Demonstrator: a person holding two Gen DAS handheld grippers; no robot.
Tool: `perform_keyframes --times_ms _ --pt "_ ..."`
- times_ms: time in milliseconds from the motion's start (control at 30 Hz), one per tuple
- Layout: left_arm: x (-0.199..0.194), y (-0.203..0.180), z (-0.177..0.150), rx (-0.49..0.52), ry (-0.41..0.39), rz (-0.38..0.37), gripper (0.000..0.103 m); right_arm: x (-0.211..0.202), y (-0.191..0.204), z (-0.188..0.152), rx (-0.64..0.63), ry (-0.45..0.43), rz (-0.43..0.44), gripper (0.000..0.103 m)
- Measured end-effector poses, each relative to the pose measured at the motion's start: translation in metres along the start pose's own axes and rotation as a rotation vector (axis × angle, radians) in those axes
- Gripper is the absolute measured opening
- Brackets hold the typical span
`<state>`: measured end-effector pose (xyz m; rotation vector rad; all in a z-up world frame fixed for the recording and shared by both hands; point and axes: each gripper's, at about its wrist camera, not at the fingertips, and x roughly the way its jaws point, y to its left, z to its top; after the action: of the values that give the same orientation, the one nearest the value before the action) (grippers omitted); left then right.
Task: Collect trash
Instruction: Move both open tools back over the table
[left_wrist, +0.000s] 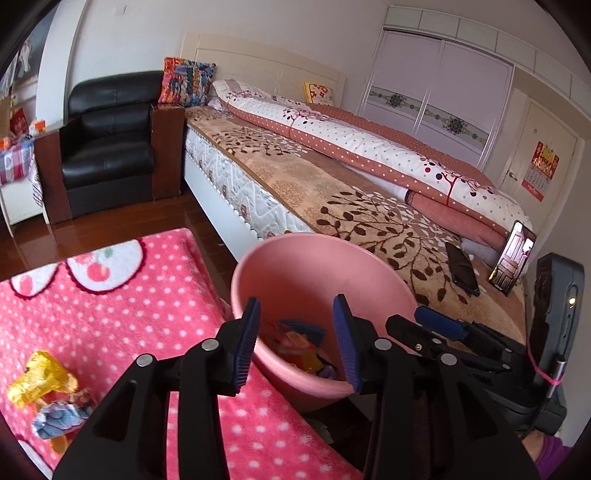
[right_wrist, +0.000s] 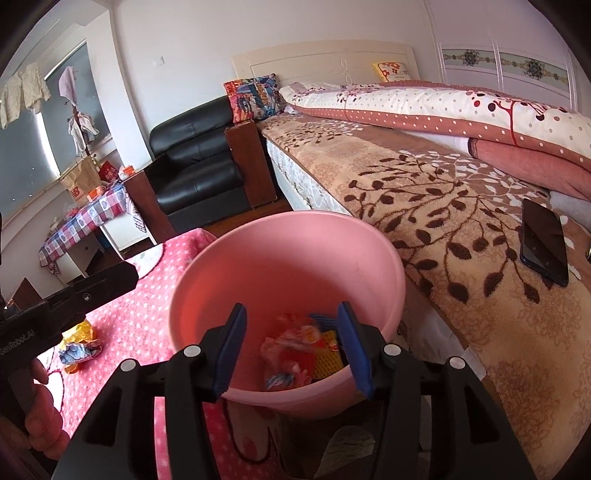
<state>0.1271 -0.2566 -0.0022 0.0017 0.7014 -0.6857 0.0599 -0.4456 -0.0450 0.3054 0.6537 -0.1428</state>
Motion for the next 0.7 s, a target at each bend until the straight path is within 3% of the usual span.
perform_keyframes --times_ms 433,700 --pt "-0.055 0.027 -0.025 -0.02 -0.039 0.09 0.041 -0.023 0.064 -0.018 -0.057 0.0 0.144 0.054" --pt "-0.104 0.061 -0.047 -0.023 -0.074 0.162 0.041 -0.029 0.104 -0.035 -0.103 0.05 0.211 0.054"
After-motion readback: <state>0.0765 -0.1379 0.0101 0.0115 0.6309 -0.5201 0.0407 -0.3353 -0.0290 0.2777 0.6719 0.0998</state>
